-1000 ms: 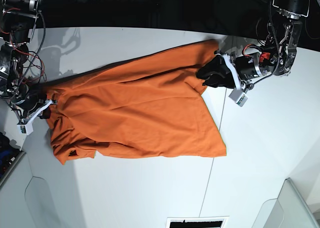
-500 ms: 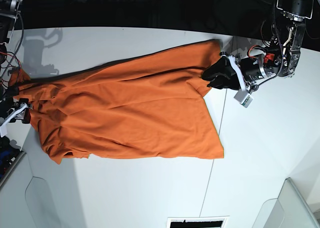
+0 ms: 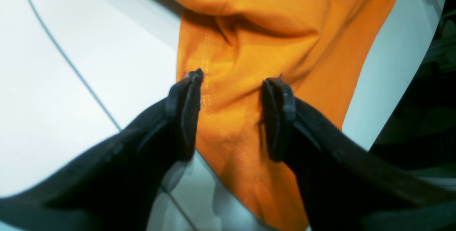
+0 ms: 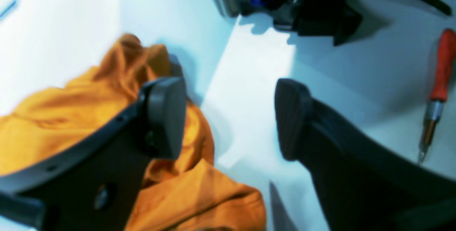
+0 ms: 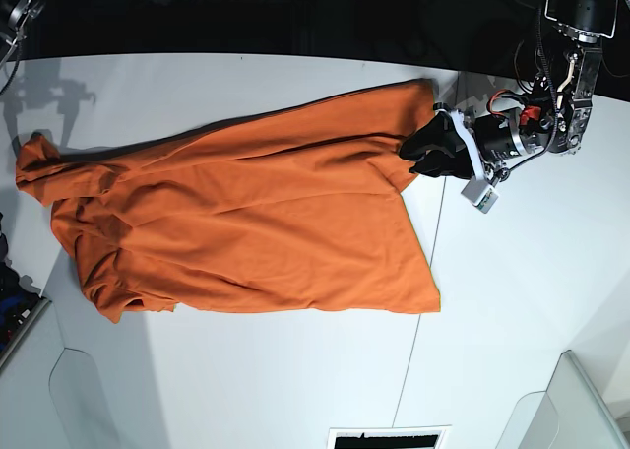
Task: Layout the t-shirt on the table in an organized manner, then fold the t-shirt properly
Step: 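Release with the right gripper and regrasp the shirt corner, then pull the shirt corner outward with the right gripper to flatten it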
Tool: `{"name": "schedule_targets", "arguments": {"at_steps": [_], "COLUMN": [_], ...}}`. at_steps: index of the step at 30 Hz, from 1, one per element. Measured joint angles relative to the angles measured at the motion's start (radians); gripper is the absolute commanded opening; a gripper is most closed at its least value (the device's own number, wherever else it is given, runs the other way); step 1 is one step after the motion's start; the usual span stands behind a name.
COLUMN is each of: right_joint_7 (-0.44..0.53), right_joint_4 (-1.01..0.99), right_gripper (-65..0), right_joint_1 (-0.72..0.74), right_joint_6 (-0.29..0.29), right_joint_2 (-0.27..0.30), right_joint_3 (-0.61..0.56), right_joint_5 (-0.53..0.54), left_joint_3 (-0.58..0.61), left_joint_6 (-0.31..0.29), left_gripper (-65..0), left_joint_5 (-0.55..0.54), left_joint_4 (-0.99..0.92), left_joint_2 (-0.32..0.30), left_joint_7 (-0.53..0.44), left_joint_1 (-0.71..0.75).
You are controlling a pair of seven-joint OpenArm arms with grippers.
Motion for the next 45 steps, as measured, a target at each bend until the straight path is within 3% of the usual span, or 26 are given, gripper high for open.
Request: {"name": "schedule_targets", "arguments": {"at_steps": [15, 22, 33, 40, 45], "right_joint_7": [-0.020, -0.024, -0.014, -0.023, -0.039], "right_joint_4": [0.051, 0.066, 0.066, 0.083, 0.210], "right_gripper": [-26.4, -26.4, -26.4, -26.4, -26.4], "right_joint_1": [-0.337, -0.420, -0.412, -0.372, -0.373], "right_joint_6": [0.060, 0.060, 0.086, 0.096, 0.103], "right_joint_2": [-0.006, -0.012, -0.162, -0.213, -0.261], "right_joint_3": [0.192, 0.203, 0.203, 0.203, 0.195], "right_joint_5": [0.115, 0.142, 0.169, 0.194, 0.179], "left_joint_3": [0.000, -0.003, -0.003, -0.003, -0.003], "left_joint_6": [0.000, 0.006, 0.008, 0.008, 0.008], "left_gripper": [-33.0, -33.0, -33.0, -33.0, -33.0], "left_joint_5": [0.002, -0.045, -0.073, -0.074, -0.075], "left_joint_4": [0.000, -0.001, -0.001, -0.001, -0.001], "left_joint_2": [0.000, 0.003, 0.003, 0.003, 0.003], "left_joint_7": [-0.004, 0.032, 0.054, 0.054, 0.059], "left_joint_1": [0.000, 0.000, 0.003, 0.003, 0.003]}}
